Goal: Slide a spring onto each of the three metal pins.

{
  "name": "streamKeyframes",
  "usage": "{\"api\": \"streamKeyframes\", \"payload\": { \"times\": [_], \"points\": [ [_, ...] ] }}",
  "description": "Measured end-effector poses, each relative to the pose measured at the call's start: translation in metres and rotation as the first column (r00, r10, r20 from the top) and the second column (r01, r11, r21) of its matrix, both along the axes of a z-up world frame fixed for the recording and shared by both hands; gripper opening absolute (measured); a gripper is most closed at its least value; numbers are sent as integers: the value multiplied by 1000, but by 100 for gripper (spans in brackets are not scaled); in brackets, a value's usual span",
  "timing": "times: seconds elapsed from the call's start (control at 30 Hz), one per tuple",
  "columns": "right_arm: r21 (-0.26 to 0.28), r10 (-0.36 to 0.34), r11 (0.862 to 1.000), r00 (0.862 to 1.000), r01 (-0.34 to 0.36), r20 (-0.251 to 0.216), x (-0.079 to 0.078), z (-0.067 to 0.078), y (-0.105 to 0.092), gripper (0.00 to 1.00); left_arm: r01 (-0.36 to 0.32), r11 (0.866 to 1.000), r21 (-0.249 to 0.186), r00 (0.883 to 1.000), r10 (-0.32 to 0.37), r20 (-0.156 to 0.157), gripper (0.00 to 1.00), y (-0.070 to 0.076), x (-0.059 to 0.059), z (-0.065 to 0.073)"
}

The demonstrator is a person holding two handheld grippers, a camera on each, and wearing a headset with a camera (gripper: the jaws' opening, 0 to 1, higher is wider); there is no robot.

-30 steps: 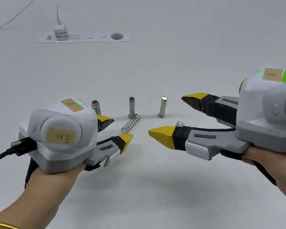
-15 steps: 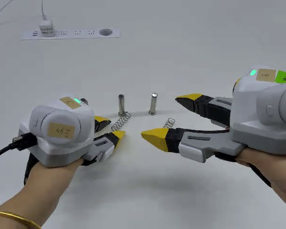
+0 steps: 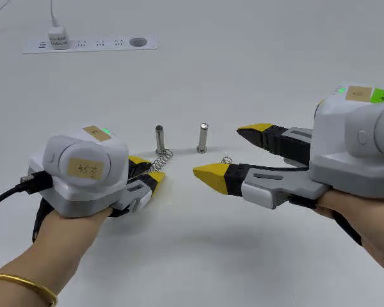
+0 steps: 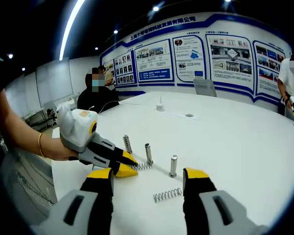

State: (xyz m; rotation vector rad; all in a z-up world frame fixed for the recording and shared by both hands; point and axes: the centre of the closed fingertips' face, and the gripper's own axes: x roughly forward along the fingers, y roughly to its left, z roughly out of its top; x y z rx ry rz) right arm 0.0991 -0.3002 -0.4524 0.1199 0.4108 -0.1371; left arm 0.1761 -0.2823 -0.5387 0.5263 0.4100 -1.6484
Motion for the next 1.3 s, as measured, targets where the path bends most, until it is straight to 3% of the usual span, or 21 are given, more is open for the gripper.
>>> {"api": "streamKeyframes", "payload": {
  "times": [0.13,0.27,0.73,0.97,1.2,1.3],
  "points": [
    [-1,-6,1000,1000,6,-3,0,0,-1,58,-13,1000,5,1000,13,-19,12,-1,0,0],
    [6,-18,1000,1000,18,-11,-1,-3,-2,58,-7,1000,19,1000,7,-3,11,-1,1,0],
    [77,-60,995,998,58,17,-2,-3,-5,57,9,999,52,1000,-9,4,10,1,0,-2],
    [106,-66,992,997,63,28,-2,-1,-4,56,4,997,72,1000,-2,-24,10,11,-2,2],
    [124,-68,990,997,63,36,0,3,-3,55,-7,1000,29,998,9,-59,10,18,-5,17],
    [141,-71,988,996,64,47,2,5,-3,54,-16,999,-34,994,12,-113,10,19,-10,31]
  ]
}}
